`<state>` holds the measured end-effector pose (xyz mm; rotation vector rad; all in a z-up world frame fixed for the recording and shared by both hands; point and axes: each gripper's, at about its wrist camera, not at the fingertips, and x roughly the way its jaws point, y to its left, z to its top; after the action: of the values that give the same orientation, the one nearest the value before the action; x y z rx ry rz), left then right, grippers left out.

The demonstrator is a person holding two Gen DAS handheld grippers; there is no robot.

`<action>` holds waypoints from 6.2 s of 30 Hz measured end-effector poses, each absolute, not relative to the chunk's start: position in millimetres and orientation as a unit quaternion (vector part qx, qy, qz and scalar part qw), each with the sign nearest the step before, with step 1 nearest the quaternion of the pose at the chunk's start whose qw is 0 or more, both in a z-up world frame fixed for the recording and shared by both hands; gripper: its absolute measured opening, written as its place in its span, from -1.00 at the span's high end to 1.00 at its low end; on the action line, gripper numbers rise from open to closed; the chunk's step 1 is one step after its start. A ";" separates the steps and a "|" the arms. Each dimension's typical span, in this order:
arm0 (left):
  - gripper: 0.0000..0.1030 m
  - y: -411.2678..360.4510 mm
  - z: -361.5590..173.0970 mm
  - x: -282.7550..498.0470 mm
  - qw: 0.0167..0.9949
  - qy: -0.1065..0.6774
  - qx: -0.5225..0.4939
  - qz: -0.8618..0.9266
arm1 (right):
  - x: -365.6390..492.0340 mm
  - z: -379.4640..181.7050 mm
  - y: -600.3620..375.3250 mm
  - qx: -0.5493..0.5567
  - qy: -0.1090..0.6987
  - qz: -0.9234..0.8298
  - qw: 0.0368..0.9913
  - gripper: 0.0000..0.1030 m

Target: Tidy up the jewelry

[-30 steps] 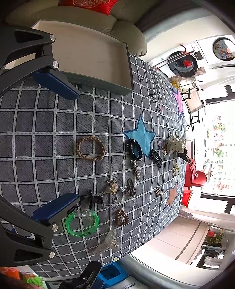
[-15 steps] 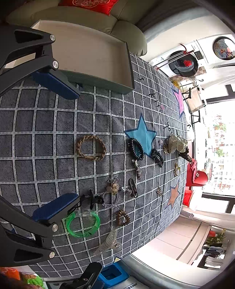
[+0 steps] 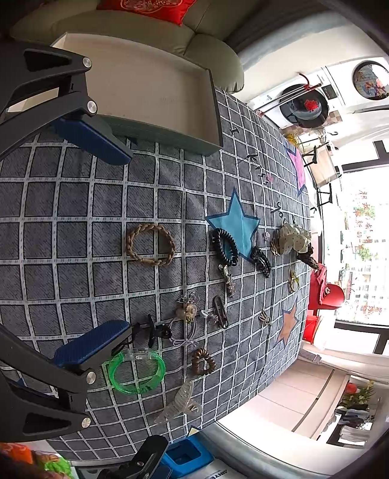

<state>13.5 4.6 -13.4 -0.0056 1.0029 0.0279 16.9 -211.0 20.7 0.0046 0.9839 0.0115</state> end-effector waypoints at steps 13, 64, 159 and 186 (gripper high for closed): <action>-1.00 1.8 -13.9 15.2 0.875 0.483 0.000 0.013 | 17.2 18.8 -213.2 0.004 0.472 0.004 0.881 -1.00; -1.00 11.6 -93.5 81.5 0.855 0.519 0.004 -0.024 | 95.6 -72.7 -267.1 -0.018 0.524 0.003 0.851 -1.00; -0.79 264.2 -69.3 37.3 0.849 0.485 -0.097 0.185 | 136.9 -45.2 146.2 -0.057 0.539 0.318 0.778 -0.41; -1.00 240.4 -38.7 14.3 0.868 0.456 -0.082 0.179 | 103.4 -16.6 72.9 0.003 0.525 0.297 0.797 -0.62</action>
<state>14.3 240.4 -38.7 -0.1714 0.9536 0.3736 103.4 72.9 -16.6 0.0056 1.1283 0.6383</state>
